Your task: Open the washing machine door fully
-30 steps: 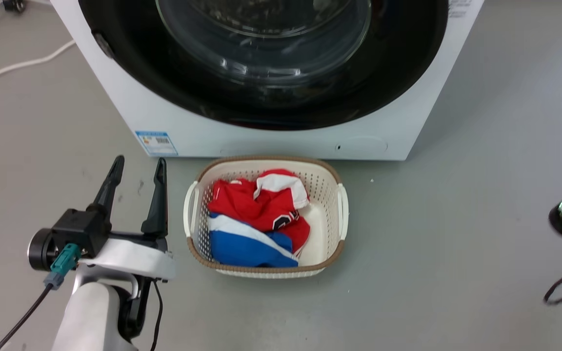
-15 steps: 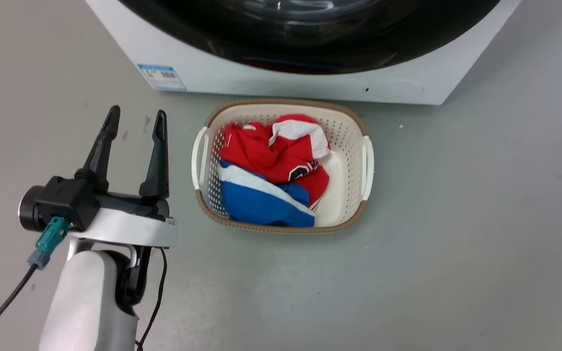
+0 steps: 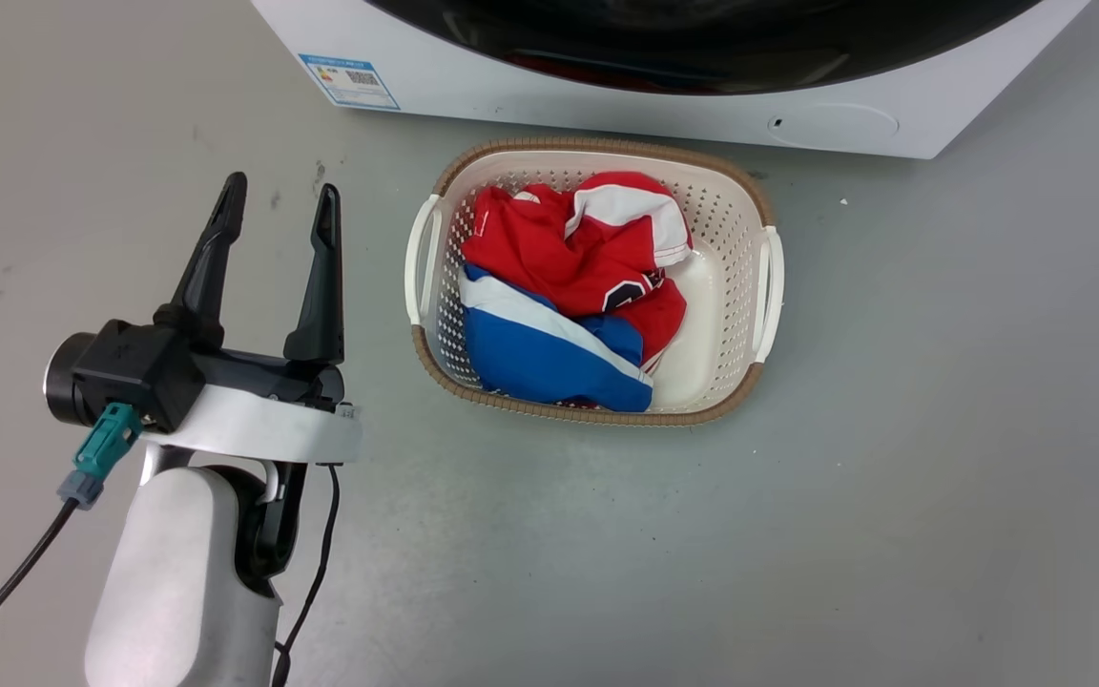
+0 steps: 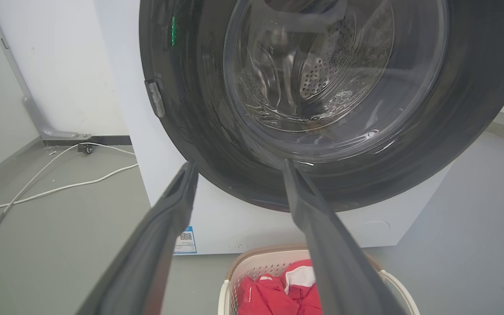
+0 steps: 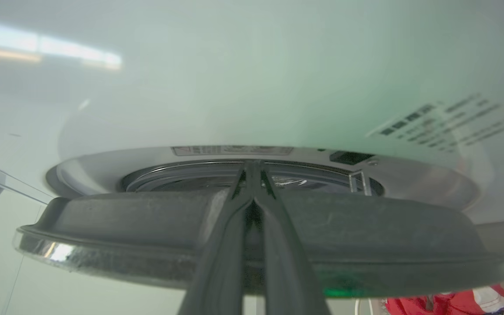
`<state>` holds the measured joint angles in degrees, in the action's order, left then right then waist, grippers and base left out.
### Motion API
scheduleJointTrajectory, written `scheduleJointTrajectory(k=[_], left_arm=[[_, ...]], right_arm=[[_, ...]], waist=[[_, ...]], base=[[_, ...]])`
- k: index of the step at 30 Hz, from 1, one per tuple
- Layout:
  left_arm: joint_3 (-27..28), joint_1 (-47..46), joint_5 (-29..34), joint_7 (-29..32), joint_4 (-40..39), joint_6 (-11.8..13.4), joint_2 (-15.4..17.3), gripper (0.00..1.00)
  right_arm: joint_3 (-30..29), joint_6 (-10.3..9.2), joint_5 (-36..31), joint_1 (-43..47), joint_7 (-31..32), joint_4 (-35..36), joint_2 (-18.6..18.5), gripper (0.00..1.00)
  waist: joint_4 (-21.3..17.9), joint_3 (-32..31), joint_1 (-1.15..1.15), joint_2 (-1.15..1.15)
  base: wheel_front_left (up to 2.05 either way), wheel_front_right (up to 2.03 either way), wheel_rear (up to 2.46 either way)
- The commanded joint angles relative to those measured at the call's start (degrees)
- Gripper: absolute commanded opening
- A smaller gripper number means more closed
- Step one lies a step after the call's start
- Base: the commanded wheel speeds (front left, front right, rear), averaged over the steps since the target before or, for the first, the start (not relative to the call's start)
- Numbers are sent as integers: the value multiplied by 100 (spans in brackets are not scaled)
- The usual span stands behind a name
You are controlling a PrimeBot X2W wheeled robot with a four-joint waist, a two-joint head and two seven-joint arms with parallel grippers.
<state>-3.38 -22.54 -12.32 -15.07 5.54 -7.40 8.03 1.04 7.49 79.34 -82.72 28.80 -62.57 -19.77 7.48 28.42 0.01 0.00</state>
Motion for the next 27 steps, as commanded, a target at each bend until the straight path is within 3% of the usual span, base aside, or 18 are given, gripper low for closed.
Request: scheduleJointTrajectory(k=[1, 12, 27], left_arm=[[-3, -60, -4, -14, -26, -11, -16, 100], [18, -71, -32, -14, -5, -12, -14, 100], [-53, 367, 64, -14, 254, -13, -23, 100]], right_arm=[[53, 1, -49, -71, 86, -50, 85, 0], [228, 1, -139, -234, 901, -295, 161, 0], [420, 1, 1, 1157, 2080, 333, 346, 0]], waist=[[23, 38, -1, 0], [-18, 58, -1, 0], [-375, -917, -1, 0]], base=[[0, 0, 0], [0, 0, 0], [0, 0, 0]])
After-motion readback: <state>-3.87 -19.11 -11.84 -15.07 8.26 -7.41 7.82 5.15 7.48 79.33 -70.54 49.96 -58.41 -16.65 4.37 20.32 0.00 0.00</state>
